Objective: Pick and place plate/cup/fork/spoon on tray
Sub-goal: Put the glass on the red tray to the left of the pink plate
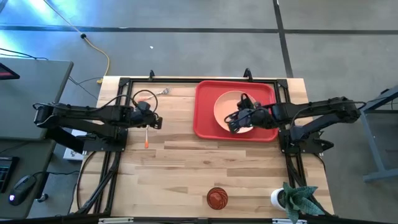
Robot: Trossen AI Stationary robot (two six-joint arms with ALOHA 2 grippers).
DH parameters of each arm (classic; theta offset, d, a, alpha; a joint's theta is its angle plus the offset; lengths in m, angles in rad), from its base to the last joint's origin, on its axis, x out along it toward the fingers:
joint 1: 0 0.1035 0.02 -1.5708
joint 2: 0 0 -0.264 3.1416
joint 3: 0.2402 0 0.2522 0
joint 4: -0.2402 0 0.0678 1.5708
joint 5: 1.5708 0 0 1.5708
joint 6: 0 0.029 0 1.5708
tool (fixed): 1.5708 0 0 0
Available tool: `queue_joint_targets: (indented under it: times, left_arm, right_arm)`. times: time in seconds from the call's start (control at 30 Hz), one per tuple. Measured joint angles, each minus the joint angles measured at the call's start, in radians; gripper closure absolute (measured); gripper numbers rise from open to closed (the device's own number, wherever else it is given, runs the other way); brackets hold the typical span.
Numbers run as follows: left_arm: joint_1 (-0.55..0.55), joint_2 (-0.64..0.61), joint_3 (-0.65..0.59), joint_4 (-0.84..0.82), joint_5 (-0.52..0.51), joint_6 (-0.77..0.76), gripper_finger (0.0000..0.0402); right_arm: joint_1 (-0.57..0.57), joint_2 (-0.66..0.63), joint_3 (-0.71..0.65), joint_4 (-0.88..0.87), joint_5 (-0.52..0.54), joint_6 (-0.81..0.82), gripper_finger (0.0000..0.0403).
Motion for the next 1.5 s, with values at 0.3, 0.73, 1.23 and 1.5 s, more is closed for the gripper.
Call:
queue_joint_targets:
  times: [0.3,0.73,1.23,1.5]
  left_arm:
    - [-0.107,0.132,0.0,0.481,-0.026,0.08,0.0288]
    - [-0.187,0.427,0.074,0.95,0.013,0.046,0.0289]
    - [-0.388,0.698,0.582,0.679,0.217,0.518,0.0296]
    - [-0.48,0.861,0.739,0.673,0.235,0.64,0.0312]
  right_arm:
    - [0.039,-0.006,0.108,0.078,0.11,-0.134,0.0253]
    - [0.128,-0.007,0.189,-0.181,0.254,-0.097,0.0253]
    - [0.138,-0.007,0.189,-0.474,0.258,0.017,0.0253]
    - [0.2,-0.007,0.154,-0.638,0.308,0.171,0.0253]
